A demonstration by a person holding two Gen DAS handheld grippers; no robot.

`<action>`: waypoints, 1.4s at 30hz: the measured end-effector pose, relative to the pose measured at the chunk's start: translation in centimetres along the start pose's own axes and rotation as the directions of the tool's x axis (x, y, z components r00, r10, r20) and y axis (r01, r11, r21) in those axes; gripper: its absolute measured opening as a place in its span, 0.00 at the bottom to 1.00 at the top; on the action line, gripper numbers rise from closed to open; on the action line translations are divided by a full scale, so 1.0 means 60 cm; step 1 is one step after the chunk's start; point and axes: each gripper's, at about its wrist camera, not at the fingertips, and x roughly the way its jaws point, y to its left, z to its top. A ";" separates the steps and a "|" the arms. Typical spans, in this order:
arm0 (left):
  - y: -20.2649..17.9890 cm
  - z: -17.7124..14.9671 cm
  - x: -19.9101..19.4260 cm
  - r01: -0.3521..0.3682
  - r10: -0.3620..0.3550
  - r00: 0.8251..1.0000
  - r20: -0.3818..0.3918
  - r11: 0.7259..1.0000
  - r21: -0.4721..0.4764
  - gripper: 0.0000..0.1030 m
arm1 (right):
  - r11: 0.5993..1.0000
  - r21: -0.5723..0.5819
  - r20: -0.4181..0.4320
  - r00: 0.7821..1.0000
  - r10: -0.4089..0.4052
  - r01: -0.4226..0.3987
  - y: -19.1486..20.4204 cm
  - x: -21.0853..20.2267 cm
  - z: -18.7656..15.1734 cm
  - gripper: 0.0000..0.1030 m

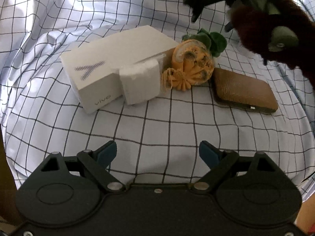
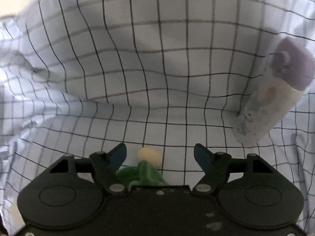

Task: Organize soft objects
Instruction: 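Grasp the cream ball with green stem using the right tool, then grasp the green plush with the left tool while the right tool holds the cream ball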

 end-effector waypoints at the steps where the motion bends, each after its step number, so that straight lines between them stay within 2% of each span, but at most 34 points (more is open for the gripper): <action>1: -0.001 0.001 0.001 0.002 -0.002 1.000 0.002 1.000 0.000 0.85 | 1.000 -0.008 -0.017 1.000 -0.004 0.004 0.002 0.008 0.001 0.65; 8: 0.002 0.003 0.008 0.012 -0.012 1.000 -0.003 1.000 0.003 0.85 | 0.999 -0.048 -0.124 0.992 -0.013 0.007 0.020 0.071 0.006 0.62; 10: 0.005 0.003 0.009 0.012 -0.012 1.000 -0.005 1.000 0.000 0.85 | 0.999 -0.053 -0.151 0.988 -0.017 0.009 0.022 0.087 0.006 0.51; 12: 0.006 0.003 0.010 0.009 -0.009 1.000 -0.007 1.000 -0.002 0.85 | 0.998 -0.053 -0.169 0.985 -0.021 0.012 0.021 0.099 0.005 0.44; 14: 0.008 0.003 0.009 0.008 -0.008 1.000 -0.006 1.000 -0.005 0.85 | 0.999 -0.031 -0.176 0.984 0.011 -0.017 0.013 0.103 0.007 0.33; 16: 0.009 0.003 0.008 0.007 -0.007 1.000 -0.005 1.000 -0.006 0.85 | 0.999 -0.023 -0.162 0.986 0.027 -0.031 0.007 0.098 0.011 0.34; 20: 0.006 0.004 0.008 0.007 -0.007 1.000 -0.002 1.000 0.000 0.85 | 0.998 -0.059 -0.059 0.998 -0.004 0.000 -0.008 0.072 0.017 0.34; 30: -0.021 0.012 0.003 0.017 -0.017 1.000 -0.001 0.999 0.043 0.85 | 1.000 0.015 0.053 0.999 0.010 -0.011 -0.095 -0.014 0.008 0.34; 38: -0.039 0.052 -0.017 0.035 -0.038 0.999 0.035 0.996 0.080 0.85 | 0.995 0.093 0.074 0.997 0.013 -0.020 -0.168 -0.084 -0.051 0.34; 42: -0.043 0.093 -0.024 0.048 -0.055 0.997 0.059 0.994 0.103 0.85 | 0.994 0.095 0.047 0.997 -0.065 0.060 -0.203 -0.086 -0.075 0.34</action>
